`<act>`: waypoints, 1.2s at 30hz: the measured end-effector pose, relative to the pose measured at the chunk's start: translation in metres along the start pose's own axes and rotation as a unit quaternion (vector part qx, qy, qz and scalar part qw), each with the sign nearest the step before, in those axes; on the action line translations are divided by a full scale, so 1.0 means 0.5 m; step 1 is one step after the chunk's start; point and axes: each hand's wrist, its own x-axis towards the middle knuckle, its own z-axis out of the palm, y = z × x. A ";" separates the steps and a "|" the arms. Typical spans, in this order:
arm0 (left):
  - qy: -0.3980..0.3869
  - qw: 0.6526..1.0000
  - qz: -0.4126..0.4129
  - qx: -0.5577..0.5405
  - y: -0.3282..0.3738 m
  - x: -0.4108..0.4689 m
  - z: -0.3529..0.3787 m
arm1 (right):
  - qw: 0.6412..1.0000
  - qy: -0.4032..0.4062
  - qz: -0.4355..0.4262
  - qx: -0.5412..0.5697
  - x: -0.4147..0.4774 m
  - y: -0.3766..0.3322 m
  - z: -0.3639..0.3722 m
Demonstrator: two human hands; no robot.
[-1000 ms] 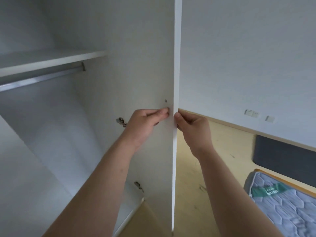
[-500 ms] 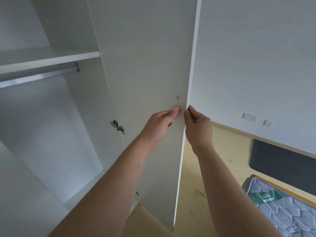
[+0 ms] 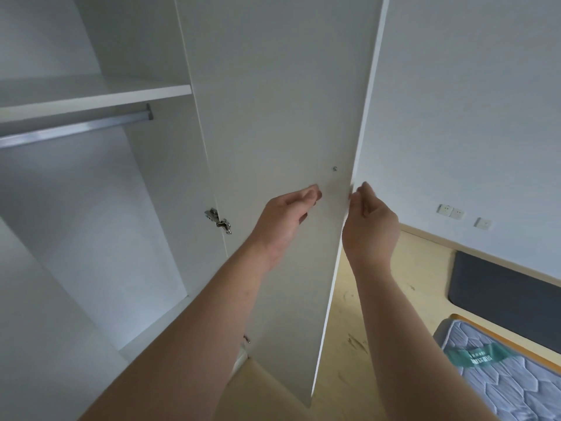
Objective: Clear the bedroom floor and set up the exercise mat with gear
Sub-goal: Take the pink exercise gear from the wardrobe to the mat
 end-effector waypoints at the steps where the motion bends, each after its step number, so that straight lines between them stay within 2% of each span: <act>1: 0.025 1.000 0.007 0.004 -0.002 -0.012 -0.018 | 0.999 0.047 -0.024 0.002 -0.023 -0.013 0.004; 3: 0.097 0.994 0.027 0.031 -0.010 -0.043 -0.060 | 0.993 0.082 -0.082 0.025 -0.071 -0.036 0.022; 4: 0.138 0.989 0.035 0.042 -0.015 -0.057 -0.081 | 0.993 0.063 -0.095 0.037 -0.089 -0.045 0.035; 9: 0.348 0.936 0.022 0.047 -0.033 -0.156 -0.230 | 0.988 -0.122 -0.063 0.076 -0.180 -0.086 0.151; 13: 0.440 0.896 0.012 0.054 -0.029 -0.241 -0.346 | 0.973 -0.203 -0.080 0.077 -0.266 -0.121 0.243; 18: 0.517 0.854 0.024 0.051 -0.009 -0.312 -0.447 | 0.948 -0.284 -0.100 0.099 -0.346 -0.172 0.354; 25: 0.611 0.787 0.045 0.071 0.041 -0.359 -0.530 | 0.885 -0.427 -0.145 0.114 -0.389 -0.235 0.515; 28: 0.638 0.764 0.056 0.080 0.061 -0.370 -0.551 | 0.850 -0.490 -0.133 0.143 -0.388 -0.269 0.576; 32: 0.660 0.742 0.053 0.104 0.082 -0.374 -0.563 | 0.800 -0.561 -0.156 0.143 -0.395 -0.321 0.650; 34: 0.668 0.734 0.047 0.114 0.085 -0.377 -0.560 | 0.764 -0.603 -0.166 0.159 -0.400 -0.343 0.675; 36: 0.669 0.732 0.041 0.123 0.087 -0.380 -0.554 | 0.745 -0.624 -0.156 0.178 -0.404 -0.353 0.696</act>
